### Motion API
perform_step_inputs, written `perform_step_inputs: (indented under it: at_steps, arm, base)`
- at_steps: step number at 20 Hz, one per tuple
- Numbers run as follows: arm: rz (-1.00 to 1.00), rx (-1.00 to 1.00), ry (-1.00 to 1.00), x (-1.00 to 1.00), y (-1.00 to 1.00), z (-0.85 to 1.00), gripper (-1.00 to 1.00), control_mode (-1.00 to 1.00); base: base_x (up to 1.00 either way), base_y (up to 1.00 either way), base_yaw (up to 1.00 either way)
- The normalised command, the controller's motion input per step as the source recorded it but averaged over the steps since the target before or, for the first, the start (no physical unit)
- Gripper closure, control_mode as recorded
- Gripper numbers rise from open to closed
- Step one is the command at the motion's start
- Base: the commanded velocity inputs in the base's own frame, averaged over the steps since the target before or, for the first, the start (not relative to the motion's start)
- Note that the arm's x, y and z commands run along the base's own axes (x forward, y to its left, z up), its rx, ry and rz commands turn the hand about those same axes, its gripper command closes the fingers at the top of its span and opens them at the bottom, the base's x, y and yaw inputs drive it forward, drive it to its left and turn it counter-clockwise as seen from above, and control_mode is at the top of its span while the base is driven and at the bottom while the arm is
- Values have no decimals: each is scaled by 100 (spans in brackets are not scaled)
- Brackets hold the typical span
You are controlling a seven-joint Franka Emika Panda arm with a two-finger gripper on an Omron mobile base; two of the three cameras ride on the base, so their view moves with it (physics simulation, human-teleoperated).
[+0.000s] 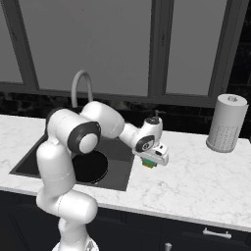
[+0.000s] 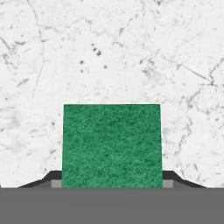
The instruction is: Pick the pan and sponge and place them into the sink. Then turn on the water.
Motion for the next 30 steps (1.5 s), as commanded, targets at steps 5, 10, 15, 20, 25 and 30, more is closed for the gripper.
perform_step_inputs:
  at_steps: [5,10,15,20,25,30]
  arm:
    - [2,-1,0,-62,72,13,100,-100]
    - [7,0,0,-44,80,0,100,-100]
    - [8,0,-1,-13,87,0,100,-100]
    - [11,1,-4,2,73,0,100,-100]
    - [14,4,-3,26,61,0,100,-100]
    - [20,3,-2,48,60,-15,100,-100]
  base:
    - [0,0,0]
    - [0,0,0]
    - [0,0,0]
    - [0,0,0]
    - [0,0,0]
    - [0,0,0]
